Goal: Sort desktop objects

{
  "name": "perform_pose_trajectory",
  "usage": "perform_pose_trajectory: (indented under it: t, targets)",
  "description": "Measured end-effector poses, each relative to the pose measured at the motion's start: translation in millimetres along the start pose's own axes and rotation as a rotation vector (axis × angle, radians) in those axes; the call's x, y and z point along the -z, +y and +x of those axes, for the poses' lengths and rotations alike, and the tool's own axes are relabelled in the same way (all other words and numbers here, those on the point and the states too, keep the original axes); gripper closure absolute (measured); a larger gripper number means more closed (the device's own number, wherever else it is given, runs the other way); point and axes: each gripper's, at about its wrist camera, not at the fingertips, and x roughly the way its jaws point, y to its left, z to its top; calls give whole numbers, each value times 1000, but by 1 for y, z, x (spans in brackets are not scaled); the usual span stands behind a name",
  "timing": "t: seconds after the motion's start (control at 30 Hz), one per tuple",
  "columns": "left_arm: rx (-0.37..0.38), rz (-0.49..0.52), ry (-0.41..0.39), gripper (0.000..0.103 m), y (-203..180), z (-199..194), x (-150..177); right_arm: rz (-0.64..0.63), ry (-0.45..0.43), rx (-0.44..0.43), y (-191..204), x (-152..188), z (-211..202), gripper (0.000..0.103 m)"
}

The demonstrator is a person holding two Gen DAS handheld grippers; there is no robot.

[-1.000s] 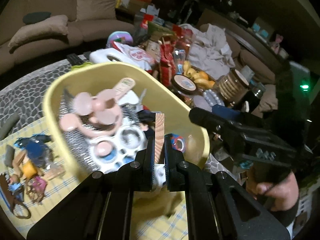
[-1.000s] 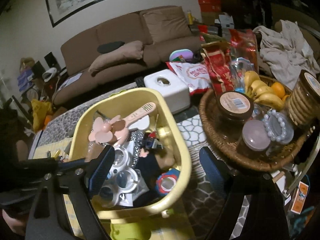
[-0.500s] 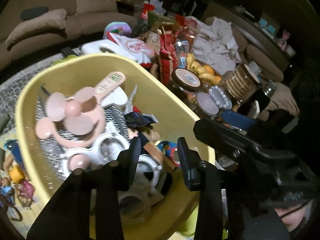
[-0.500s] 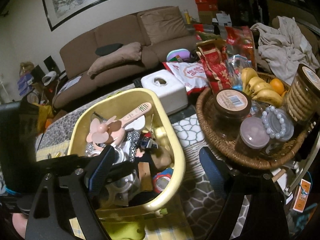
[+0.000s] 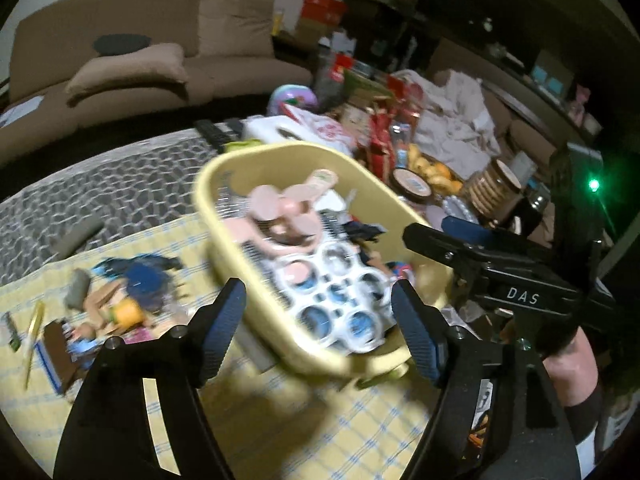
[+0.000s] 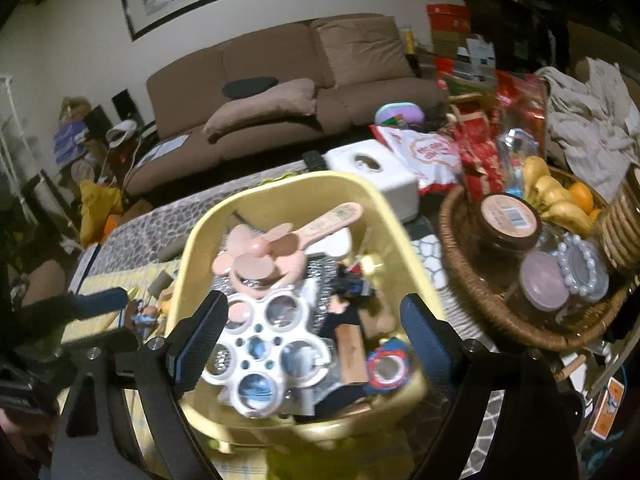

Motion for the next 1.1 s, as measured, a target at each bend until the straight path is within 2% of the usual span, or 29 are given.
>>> perform_pose_trajectory:
  t: [0.03,0.07,0.1,0.3,0.37,0.5,0.73,1.1]
  targets:
    - [-14,-11,-3,27,7,-6,2,-10,3,-1,5,0,2,7]
    - [-22,-20,-6,18,12,-10,4,-20,5,-2,10,0,3,3]
    - [-30,-30,-13,15,17,-15,5,-25,6,-4,13,0,4,1]
    - [-95,-63,-44,10,41,-46,15,-62,21,-18,38,0,11,1]
    - [-126,-64,-55,0,44,-55,19,-75,33,-33,48,1,15,0]
    - [-191,-85,-84,0,55,-76,25,-117,57,-57,71,4,21,0]
    - [-332,-104,-80,0,75,-99,42,-205,54,-71,119,11,26,0]
    - [-410,-168,-69,0,120,-121,73,-218,73,-126,172,15,42,0]
